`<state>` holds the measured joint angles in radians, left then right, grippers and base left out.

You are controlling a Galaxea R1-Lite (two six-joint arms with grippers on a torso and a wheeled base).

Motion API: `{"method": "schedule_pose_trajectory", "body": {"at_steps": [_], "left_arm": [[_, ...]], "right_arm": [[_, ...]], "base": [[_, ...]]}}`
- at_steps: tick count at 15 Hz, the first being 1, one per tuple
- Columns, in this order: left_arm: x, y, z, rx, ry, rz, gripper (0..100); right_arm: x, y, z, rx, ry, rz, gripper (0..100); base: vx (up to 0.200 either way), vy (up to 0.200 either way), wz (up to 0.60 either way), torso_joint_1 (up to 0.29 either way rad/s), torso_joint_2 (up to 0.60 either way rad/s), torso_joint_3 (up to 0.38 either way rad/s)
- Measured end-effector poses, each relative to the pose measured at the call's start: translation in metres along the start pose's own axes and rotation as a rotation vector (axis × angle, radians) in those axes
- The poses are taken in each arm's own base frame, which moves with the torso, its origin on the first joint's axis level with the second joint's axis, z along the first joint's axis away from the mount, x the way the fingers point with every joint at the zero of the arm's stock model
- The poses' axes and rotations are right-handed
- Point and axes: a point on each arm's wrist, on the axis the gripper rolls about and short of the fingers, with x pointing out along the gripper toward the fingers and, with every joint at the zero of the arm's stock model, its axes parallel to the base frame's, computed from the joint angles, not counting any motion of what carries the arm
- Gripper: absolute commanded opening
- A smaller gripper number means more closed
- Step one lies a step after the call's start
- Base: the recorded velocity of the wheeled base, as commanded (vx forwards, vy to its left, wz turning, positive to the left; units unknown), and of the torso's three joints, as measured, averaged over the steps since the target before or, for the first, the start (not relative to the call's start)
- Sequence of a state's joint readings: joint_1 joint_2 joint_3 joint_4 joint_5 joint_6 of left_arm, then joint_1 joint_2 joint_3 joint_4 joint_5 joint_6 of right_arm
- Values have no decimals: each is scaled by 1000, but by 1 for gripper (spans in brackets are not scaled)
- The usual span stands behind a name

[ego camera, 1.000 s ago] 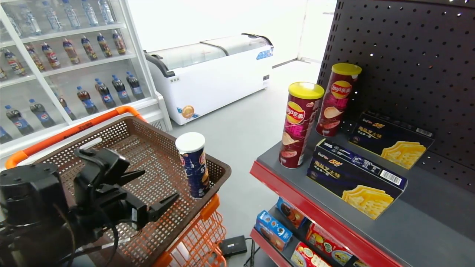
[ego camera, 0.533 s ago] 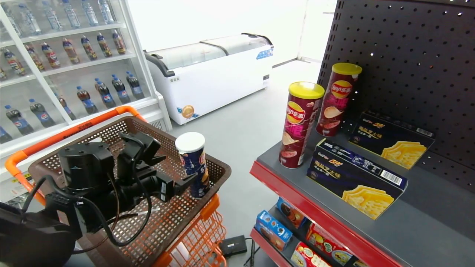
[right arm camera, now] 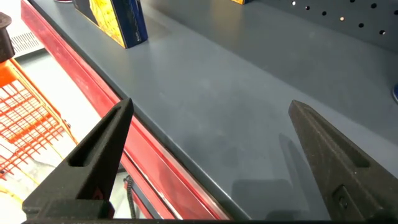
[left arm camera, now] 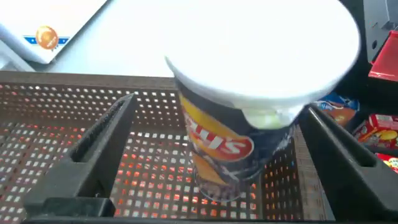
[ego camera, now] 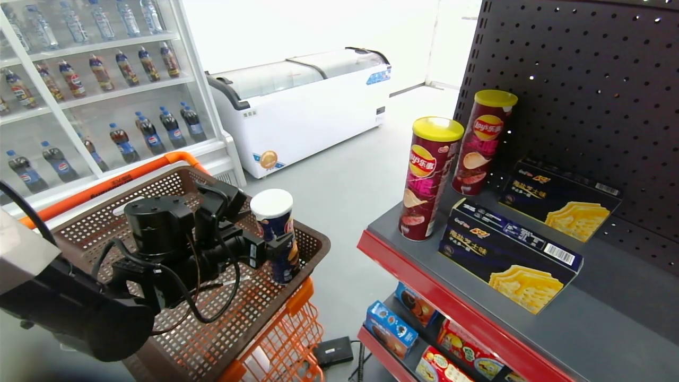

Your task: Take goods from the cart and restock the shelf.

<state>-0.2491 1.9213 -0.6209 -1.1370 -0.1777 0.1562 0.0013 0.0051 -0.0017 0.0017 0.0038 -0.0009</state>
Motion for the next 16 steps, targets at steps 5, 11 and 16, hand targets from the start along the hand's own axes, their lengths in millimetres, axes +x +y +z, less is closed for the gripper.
{"method": "schedule_pose_trajectory", "body": {"at_steps": [5, 11, 16], "left_arm": [[25, 0, -15, 3, -11, -3, 100], [42, 2, -24, 1, -1, -6, 100], [48, 2, -23, 2, -7, -8, 0]], "right_arm": [[0, 0, 0, 0, 0, 0, 100], [0, 0, 0, 0, 0, 0, 100], [0, 0, 0, 0, 0, 0, 100]], "base": [[0, 0, 0, 0, 0, 0], [0, 0, 0, 0, 0, 0], [0, 0, 0, 0, 0, 0]]}}
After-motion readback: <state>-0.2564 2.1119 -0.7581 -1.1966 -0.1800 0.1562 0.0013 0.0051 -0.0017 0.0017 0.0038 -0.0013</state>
